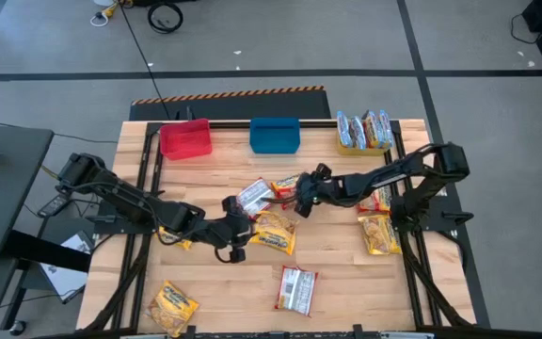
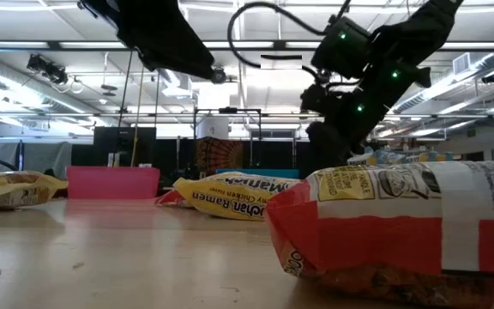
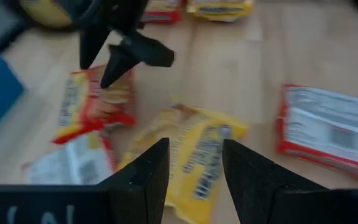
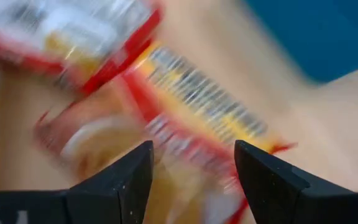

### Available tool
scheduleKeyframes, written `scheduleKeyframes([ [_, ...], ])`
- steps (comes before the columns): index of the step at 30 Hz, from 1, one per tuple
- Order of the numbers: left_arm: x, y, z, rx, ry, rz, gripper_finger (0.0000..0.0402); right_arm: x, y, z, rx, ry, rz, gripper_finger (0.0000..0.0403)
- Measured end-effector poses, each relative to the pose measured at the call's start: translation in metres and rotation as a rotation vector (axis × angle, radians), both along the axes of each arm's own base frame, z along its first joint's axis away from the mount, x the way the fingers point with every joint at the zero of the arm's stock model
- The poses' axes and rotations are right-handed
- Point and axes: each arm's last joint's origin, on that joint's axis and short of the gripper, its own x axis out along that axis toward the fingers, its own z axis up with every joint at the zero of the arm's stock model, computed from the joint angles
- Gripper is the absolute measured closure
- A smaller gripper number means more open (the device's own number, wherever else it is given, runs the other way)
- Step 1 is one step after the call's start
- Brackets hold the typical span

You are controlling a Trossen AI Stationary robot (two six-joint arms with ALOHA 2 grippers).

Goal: Sort Maruchan noodles
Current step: Put the noodle pack into the blue bin

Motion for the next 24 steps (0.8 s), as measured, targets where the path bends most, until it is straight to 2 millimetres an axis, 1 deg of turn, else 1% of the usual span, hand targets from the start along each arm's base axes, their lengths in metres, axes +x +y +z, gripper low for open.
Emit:
scheduleKeyframes([
  [3,-0.009,-0.006,0.005,-0.042,0.007,-0.007,0.0248,0.001,0.010,-0.003,0.145,0.033,0.074,0.0174],
  [7,-0.019,-0.012,0.011,-0.045,0.001,-0.014,0.0248,-0.002,0.032,0.009,0.318,0.064,0.229,0.0174],
  [9,-0.020,-0.014,0.012,-0.025,-0.003,-0.016,0.0248,-0.004,0.041,0.021,0.325,0.056,0.304,0.0174],
  [12,-0.020,-0.015,0.012,-0.014,-0.003,-0.019,0.0248,0.000,0.048,0.051,0.217,-0.061,0.405,0.0174],
  [13,-0.019,-0.014,0.012,-0.012,-0.005,-0.011,0.0248,-0.001,0.048,0.055,0.176,-0.077,0.413,0.0174],
  [15,-0.018,-0.012,0.011,-0.007,-0.003,0.002,0.0248,0.000,0.042,0.056,0.125,-0.085,0.409,0.0174],
  [18,-0.017,-0.009,0.011,-0.006,-0.013,0.026,0.0248,0.004,0.026,0.057,0.133,-0.115,0.390,0.0174],
  [24,-0.016,-0.008,0.012,-0.008,-0.018,0.031,0.0248,0.013,-0.003,0.020,0.294,-0.014,0.410,0.0165],
])
